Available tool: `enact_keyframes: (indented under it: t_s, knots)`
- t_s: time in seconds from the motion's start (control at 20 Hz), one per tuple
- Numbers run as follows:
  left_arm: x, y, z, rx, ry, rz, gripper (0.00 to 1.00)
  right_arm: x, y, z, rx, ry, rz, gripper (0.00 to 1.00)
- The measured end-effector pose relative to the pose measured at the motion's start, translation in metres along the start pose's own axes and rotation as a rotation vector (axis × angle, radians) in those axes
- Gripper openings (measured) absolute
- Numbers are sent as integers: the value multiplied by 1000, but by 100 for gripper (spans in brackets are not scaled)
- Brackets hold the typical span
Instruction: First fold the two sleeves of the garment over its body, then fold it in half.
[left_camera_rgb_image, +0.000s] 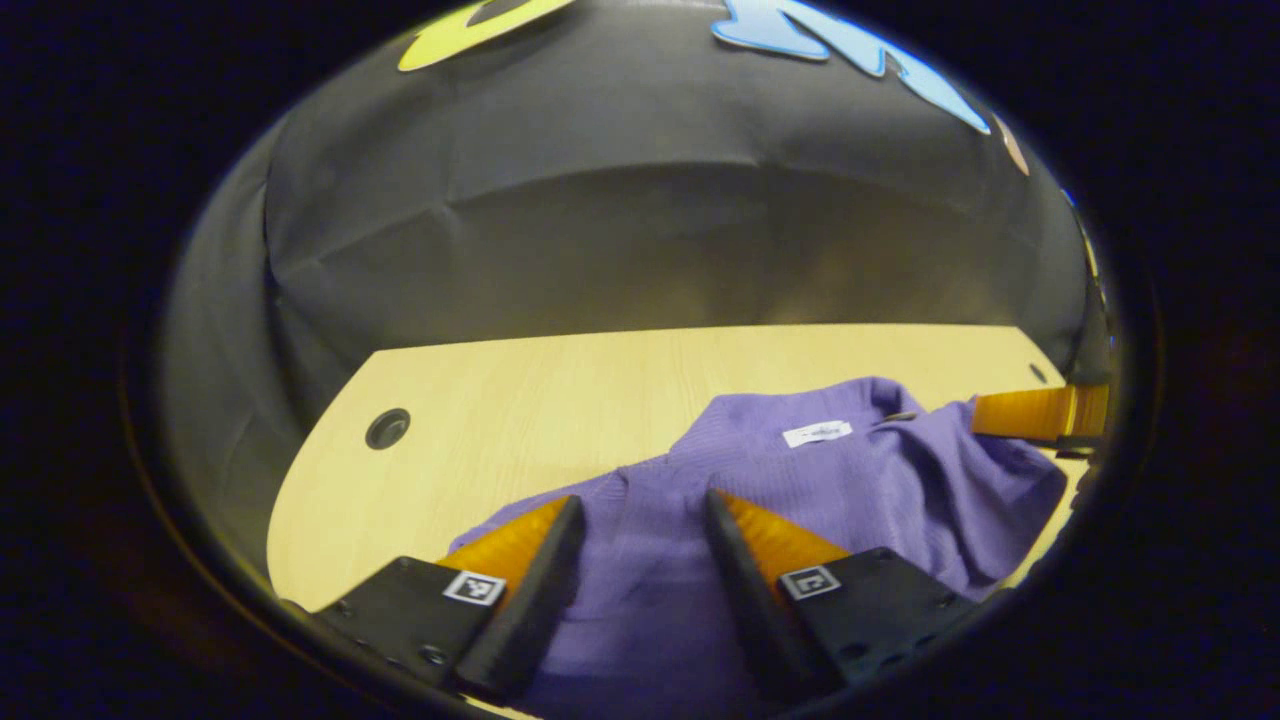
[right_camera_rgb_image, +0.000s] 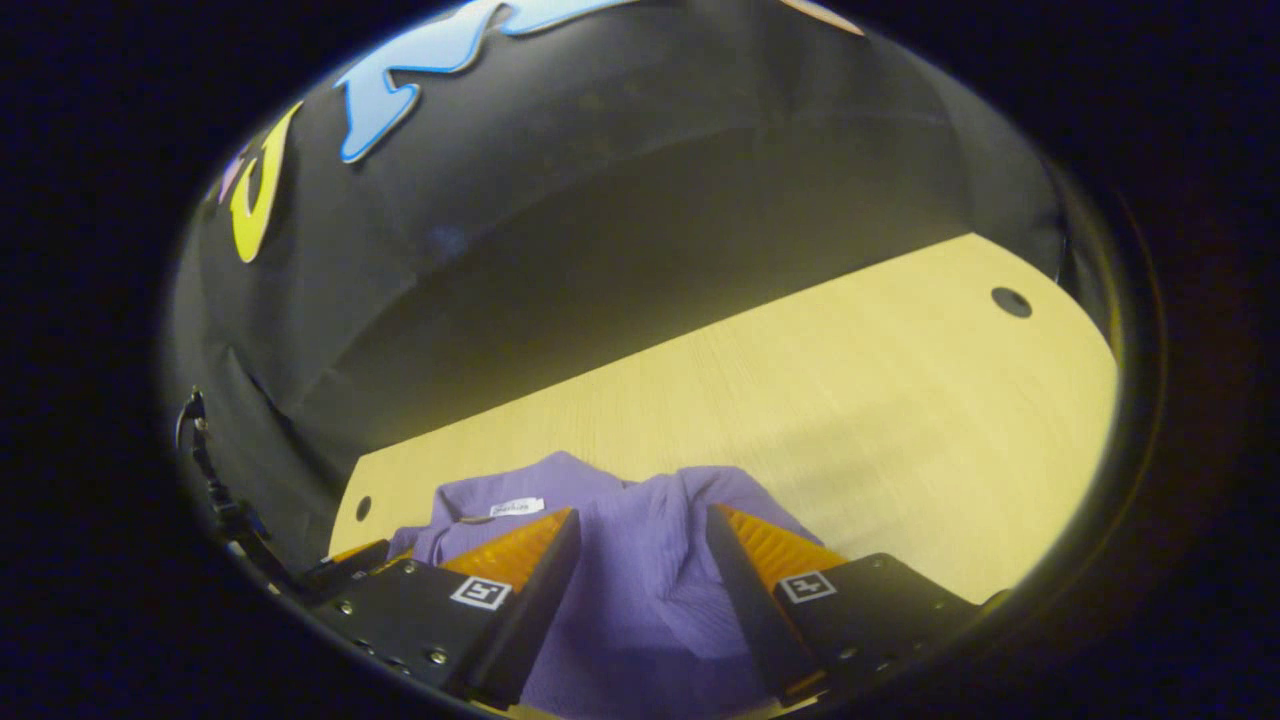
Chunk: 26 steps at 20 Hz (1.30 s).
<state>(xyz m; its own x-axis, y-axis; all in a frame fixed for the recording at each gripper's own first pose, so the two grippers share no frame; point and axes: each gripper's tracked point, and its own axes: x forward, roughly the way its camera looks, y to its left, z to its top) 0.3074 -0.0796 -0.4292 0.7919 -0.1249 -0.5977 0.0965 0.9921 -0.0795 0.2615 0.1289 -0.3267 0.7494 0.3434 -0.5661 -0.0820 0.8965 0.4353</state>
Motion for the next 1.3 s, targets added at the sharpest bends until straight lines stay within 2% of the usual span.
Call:
enact_keyframes:
  t_s: [0.05, 0.25, 0.5, 0.75, 0.8, 0.85, 1.05, 1.3]
  knots:
    - [-15, 0, 9, 3, -19, -3, 100, -12, 5, 5, -11, -10, 0, 82]
    - [-83, -12, 43, 8, -78, -44, 100, -68, 24, 22, -39, -53, 16, 82]
    - [-186, -26, 88, 54, -193, -63, 100, -157, 43, 46, -98, -124, 38, 82]
    - [-278, -47, 103, 87, -272, -85, 100, -240, 58, 53, -146, -184, 62, 82]
    - [-293, -50, 106, 82, -285, -93, 96, -252, 60, 50, -159, -193, 66, 82]
    - [-308, -51, 107, 77, -297, -97, 100, -264, 62, 49, -174, -204, 69, 82]
    - [-350, -58, 98, 24, -323, -100, 100, -299, 70, 35, -218, -229, 77, 82]
    - [-387, -52, 86, -49, -355, -104, 99, -321, 82, 12, -231, -225, 105, 82]
